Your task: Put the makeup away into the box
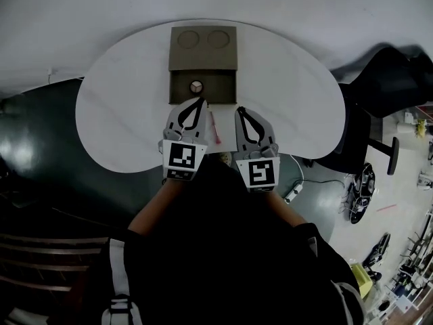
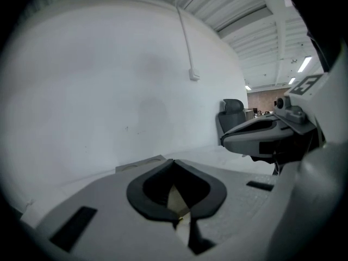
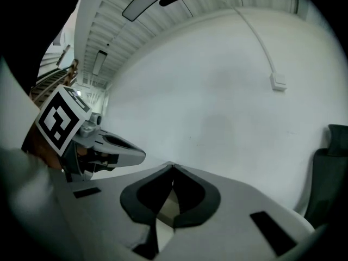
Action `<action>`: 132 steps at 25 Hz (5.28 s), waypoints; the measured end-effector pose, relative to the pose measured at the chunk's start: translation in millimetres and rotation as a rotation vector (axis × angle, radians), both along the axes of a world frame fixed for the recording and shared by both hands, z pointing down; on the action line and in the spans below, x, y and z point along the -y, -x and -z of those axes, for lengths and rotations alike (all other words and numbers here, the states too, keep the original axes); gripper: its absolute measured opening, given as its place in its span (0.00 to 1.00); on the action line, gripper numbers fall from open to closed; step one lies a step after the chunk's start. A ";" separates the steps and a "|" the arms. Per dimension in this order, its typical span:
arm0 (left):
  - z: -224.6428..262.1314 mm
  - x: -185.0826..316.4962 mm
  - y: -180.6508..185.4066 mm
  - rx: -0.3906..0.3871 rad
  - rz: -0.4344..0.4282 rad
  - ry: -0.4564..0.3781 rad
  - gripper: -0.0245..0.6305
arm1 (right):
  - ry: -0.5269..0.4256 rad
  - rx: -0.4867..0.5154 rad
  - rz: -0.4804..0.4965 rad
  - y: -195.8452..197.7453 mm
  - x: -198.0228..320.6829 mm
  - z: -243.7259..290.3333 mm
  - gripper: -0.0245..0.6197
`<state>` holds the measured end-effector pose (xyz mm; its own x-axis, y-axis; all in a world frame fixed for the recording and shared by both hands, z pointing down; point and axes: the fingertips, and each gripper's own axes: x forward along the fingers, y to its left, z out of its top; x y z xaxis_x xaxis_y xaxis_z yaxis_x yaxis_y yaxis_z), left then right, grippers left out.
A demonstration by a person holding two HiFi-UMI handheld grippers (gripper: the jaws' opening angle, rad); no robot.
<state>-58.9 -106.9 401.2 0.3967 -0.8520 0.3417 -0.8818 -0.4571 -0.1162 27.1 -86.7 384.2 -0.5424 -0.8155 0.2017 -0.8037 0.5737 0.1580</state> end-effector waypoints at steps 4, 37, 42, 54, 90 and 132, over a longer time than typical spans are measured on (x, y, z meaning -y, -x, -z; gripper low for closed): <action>3.3 -8.9 -11.6 -0.006 -0.018 -0.020 0.05 | 0.015 0.011 -0.027 -11.0 -7.8 3.0 0.07; -195.9 -43.5 -41.6 0.091 -0.111 0.563 0.40 | 0.273 -0.010 -0.104 -28.1 -22.5 -66.0 0.07; -201.3 -44.3 -39.3 0.158 -0.151 0.566 0.28 | 0.280 -0.011 -0.115 -29.7 -16.9 -69.3 0.07; -185.2 -36.2 -41.0 0.160 -0.221 0.494 0.11 | 0.286 -0.008 -0.110 -22.2 -6.6 -72.6 0.07; -152.3 81.4 -44.9 0.212 -0.257 0.414 0.11 | 0.344 0.007 -0.151 -26.1 67.3 -88.0 0.07; 97.0 -20.6 -24.2 -0.113 0.025 -0.122 0.05 | -0.134 0.162 -0.079 -38.0 12.5 103.8 0.07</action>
